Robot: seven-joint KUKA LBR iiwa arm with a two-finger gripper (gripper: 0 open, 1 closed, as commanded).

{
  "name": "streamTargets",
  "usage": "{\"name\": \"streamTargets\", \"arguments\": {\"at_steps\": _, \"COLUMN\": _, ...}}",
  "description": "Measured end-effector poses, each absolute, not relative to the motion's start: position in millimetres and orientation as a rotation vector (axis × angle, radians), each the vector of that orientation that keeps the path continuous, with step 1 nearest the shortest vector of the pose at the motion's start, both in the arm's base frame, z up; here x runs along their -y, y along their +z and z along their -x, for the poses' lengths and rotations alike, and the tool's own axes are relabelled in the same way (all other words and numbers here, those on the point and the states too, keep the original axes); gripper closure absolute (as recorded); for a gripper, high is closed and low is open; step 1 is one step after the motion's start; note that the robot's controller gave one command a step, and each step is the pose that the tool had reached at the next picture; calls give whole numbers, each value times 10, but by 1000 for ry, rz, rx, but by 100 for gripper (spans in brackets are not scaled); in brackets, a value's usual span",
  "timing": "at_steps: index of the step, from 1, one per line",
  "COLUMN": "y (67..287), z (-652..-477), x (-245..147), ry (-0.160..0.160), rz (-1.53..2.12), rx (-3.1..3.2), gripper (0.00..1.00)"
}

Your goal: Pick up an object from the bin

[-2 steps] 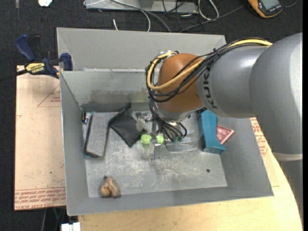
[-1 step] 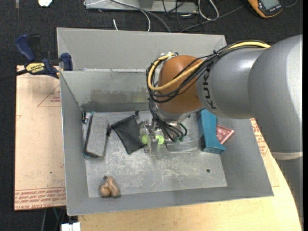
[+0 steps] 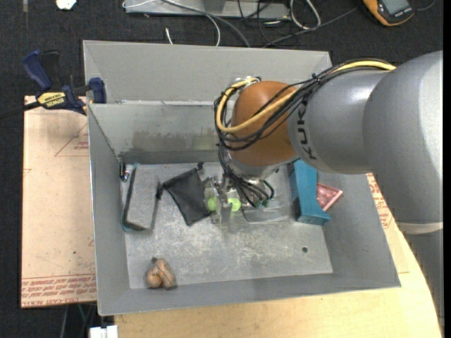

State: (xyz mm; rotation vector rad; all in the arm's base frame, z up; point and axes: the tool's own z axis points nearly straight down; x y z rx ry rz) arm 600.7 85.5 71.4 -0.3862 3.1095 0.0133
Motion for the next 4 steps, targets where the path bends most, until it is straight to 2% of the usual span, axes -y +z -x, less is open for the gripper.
{"name": "streamTargets", "arguments": {"at_steps": 1, "y": 716, "z": -6060, "x": -815, "ry": 15, "rz": 612, "rx": -3070, "gripper": 100}}
{"name": "streamTargets", "arguments": {"at_steps": 2, "y": 716, "z": -6337, "x": -928, "ry": 8, "rz": 1176, "rx": -2899, "gripper": 100}}
{"name": "streamTargets", "arguments": {"at_steps": 3, "y": 1256, "z": -6307, "x": -1007, "ry": 15, "rz": 1166, "rx": -2909, "gripper": 100}}
{"name": "streamTargets", "arguments": {"at_steps": 4, "y": 1113, "z": -6468, "x": -974, "ry": 9, "rz": 1245, "rx": -2864, "gripper": 100}}
